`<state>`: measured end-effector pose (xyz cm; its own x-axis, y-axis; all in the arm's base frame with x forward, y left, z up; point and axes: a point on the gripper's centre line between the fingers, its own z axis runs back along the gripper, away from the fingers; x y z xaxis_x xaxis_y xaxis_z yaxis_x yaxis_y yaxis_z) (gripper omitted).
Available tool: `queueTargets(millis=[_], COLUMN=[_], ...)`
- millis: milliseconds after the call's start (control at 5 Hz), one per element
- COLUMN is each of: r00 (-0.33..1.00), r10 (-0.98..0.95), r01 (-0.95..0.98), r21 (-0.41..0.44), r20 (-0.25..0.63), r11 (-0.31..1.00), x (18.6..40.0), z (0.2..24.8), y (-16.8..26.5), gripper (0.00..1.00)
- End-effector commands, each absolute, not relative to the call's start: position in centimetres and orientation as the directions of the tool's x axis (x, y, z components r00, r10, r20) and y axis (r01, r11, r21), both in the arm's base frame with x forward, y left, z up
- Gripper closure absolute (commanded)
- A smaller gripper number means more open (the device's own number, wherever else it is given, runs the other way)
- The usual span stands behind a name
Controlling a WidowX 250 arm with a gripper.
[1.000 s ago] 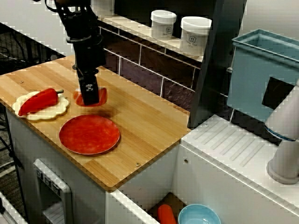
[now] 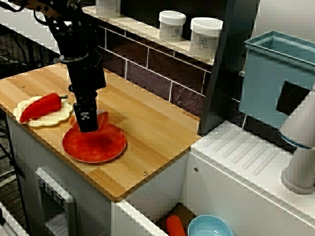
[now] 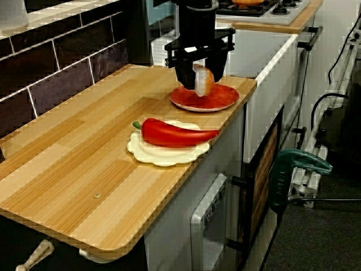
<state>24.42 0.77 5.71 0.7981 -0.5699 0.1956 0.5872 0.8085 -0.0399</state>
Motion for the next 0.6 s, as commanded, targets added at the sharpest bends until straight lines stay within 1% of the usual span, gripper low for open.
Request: queueTargets(millis=[0,400], r00=[0.822,0.830], r10=[-0.529,-0.511], r01=[0.548,0.534], r21=[-0.041,-0.054], r20=[0.213,0.224], r11=[0.835,0.844], x=[25.2,25.0], z=[6.4,7.6], y=[2.2,3.4], gripper=[0.00,0.00])
